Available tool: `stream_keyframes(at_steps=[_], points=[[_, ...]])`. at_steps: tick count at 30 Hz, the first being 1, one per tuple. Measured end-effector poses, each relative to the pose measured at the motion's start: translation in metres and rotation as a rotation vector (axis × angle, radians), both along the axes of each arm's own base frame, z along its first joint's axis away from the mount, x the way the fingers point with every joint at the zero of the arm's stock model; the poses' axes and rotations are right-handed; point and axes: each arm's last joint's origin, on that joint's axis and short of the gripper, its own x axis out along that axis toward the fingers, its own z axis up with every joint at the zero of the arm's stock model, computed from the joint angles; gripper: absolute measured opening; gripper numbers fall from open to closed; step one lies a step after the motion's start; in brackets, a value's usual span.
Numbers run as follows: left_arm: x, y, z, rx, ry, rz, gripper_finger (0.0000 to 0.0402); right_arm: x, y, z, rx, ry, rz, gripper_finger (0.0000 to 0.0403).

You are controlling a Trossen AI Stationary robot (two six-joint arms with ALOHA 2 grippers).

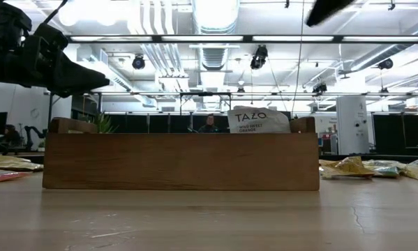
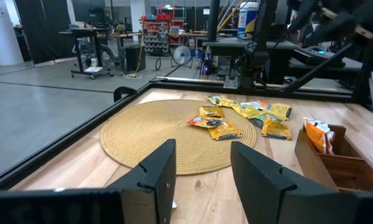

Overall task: Pick & Place Tea
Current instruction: Put the white tea bag into the right section of the wooden organizer

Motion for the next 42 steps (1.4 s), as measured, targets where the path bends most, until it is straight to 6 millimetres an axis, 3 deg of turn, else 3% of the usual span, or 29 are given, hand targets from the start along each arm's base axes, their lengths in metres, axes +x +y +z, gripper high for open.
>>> stream_keyframes(at_steps=[12,21,29,42], points=[[0.0,0.0,0.0,0.0,0.0,0.0,0.0147,-0.057,-0.053,-0.018,0.104,-0.095,-0.308,0.0171],[0.0,0.0,0.0,0.0,0.0,0.0,0.0147,-0.103,-0.077,-0.058,0.464,-0.073,-0.689,0.0171],[0.0,0.0,0.0,0.0,0.0,0.0,0.0147,-0.11,-0.08,-0.083,0.624,-0.172,-0.728,0.0171],[0.0,0.0,0.0,0.0,0.0,0.0,0.0147,-0.114,-0.084,-0.118,0.71,-0.132,-0.848,0.0171]])
